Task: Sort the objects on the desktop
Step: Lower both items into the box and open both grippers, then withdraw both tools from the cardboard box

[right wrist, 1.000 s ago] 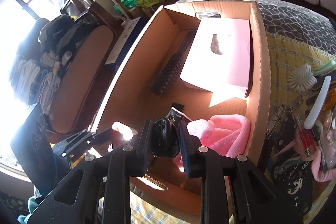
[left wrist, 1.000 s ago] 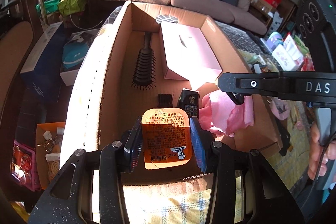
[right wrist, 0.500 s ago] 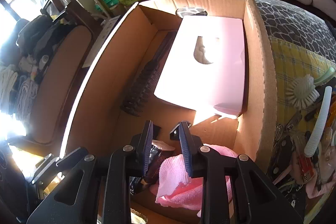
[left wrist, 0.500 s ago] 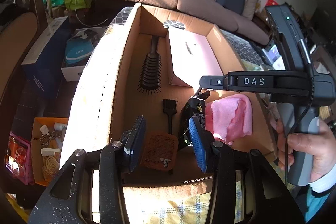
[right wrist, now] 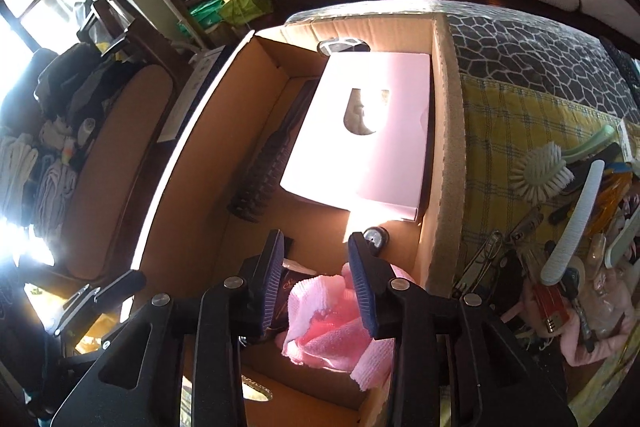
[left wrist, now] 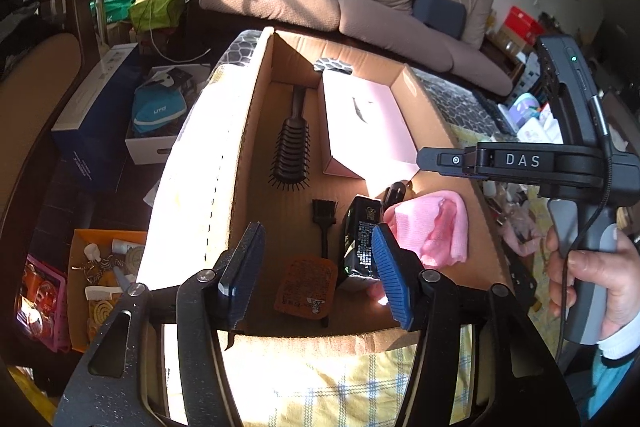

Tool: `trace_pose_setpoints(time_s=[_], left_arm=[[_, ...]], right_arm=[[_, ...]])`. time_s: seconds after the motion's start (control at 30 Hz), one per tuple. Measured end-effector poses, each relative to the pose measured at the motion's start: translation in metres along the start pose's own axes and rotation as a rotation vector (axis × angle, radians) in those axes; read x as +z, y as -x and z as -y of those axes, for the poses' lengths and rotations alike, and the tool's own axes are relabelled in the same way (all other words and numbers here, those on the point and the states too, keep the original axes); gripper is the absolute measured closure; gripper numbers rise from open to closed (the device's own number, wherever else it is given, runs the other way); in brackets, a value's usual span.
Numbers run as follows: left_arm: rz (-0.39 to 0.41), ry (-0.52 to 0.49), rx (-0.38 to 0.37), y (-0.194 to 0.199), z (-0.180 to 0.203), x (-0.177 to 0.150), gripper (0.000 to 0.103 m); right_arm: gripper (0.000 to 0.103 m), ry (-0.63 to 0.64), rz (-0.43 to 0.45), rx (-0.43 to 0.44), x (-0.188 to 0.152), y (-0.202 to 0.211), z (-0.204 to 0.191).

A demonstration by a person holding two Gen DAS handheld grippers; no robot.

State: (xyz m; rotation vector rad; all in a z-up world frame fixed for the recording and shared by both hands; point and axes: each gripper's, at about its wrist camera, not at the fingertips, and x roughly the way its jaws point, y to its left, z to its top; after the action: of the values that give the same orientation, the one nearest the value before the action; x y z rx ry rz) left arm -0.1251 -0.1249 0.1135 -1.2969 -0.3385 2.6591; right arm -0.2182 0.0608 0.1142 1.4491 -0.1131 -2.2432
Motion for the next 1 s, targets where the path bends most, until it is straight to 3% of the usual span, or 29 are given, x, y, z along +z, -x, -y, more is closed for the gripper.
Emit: trace_pose_setpoints(time_s=[0.2, 0.33, 0.4, 0.57, 0.63, 0.67, 1.0], left_arm=[[0.018, -0.011, 0.011, 0.011, 0.012, 0.001, 0.039], [0.031, -0.009, 0.018, 0.019, 0.018, 0.002, 0.023], [0.040, -0.004, 0.021, 0.023, 0.019, 0.002, 0.020], [0.045, 0.004, 0.017, 0.030, 0.023, 0.002, 0.016], [0.047, 0.006, 0.003, 0.033, 0.025, 0.002, 0.001], [0.052, 0.006, -0.003, 0.035, 0.026, 0.001, 0.000], [0.030, -0.046, 0.022, 0.041, 0.050, -0.014, 0.000]], right_arm=[[0.054, -0.012, 0.019, -0.009, -0.007, 0.018, 0.004], [0.048, -0.020, 0.031, -0.019, -0.013, 0.030, 0.009], [0.036, -0.023, 0.039, -0.028, -0.017, 0.037, 0.012], [0.018, -0.027, 0.065, -0.055, -0.028, 0.054, 0.021], [0.004, -0.021, 0.067, -0.061, -0.034, 0.059, 0.025], [0.000, -0.015, 0.065, -0.064, -0.038, 0.061, 0.027], [0.000, 0.000, 0.097, -0.143, -0.076, 0.085, 0.037]])
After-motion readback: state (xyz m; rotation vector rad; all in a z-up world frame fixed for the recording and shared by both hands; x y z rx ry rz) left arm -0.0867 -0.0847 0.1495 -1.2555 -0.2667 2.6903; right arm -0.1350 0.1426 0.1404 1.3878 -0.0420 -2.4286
